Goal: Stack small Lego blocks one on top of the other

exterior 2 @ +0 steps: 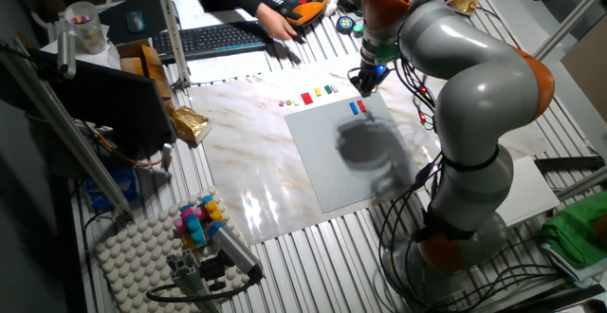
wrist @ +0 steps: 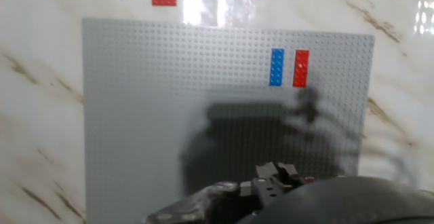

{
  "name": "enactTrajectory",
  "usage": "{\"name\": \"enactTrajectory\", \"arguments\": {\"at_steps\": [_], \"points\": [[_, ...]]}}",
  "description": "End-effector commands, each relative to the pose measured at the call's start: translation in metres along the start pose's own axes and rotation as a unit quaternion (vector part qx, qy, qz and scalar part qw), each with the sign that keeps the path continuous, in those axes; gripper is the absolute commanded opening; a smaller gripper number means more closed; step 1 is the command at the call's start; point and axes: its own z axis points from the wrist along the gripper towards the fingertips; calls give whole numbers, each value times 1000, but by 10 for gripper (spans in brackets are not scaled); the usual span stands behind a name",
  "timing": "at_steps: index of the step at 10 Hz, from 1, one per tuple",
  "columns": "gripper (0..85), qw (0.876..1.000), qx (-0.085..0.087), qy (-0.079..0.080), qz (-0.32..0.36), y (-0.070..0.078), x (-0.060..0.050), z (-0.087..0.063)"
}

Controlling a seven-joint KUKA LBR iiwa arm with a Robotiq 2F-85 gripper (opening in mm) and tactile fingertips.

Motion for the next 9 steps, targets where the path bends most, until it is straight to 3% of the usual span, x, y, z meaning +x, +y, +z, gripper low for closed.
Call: {"name": "enactTrajectory", "arguments": {"at_steps": [1,2,3,5,7,9], "points": [[7,1000,1,-1,-2,0,-3,2],[13,1000,11,-10,-2,0,-12,6],[83,1000,24,-20,-2,1,-20,9],[197,999,12,-27,18,3,-32,15],[320,999,25,-43,21,8,-39,17],[340,998,28,-54,23,16,-49,20]]}}
